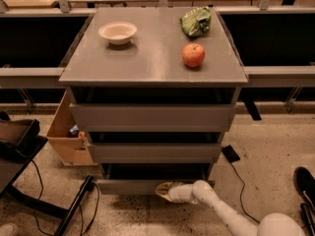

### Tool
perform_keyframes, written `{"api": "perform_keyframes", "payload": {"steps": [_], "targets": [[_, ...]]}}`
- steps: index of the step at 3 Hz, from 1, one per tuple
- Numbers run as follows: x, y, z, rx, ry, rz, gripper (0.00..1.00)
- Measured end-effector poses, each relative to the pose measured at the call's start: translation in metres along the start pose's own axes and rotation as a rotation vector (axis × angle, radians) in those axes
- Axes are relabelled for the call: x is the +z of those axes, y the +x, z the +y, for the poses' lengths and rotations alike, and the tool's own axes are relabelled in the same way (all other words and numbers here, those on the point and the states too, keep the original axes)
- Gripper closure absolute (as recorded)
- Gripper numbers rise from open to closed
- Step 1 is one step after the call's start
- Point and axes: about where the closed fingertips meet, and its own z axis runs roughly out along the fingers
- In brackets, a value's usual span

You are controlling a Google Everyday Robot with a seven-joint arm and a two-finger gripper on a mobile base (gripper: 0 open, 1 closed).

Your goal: Close bottom drawer

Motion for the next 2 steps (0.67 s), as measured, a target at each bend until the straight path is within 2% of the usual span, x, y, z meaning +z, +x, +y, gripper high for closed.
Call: {"api": "perform_keyframes", "payload": {"steps": [1,2], "targets": [[0.0000,0.0000,0.0000,0.000,0.000,0.000,0.04],[0.0001,0.0000,0.0001,0.000,0.000,0.000,0.00]]}}
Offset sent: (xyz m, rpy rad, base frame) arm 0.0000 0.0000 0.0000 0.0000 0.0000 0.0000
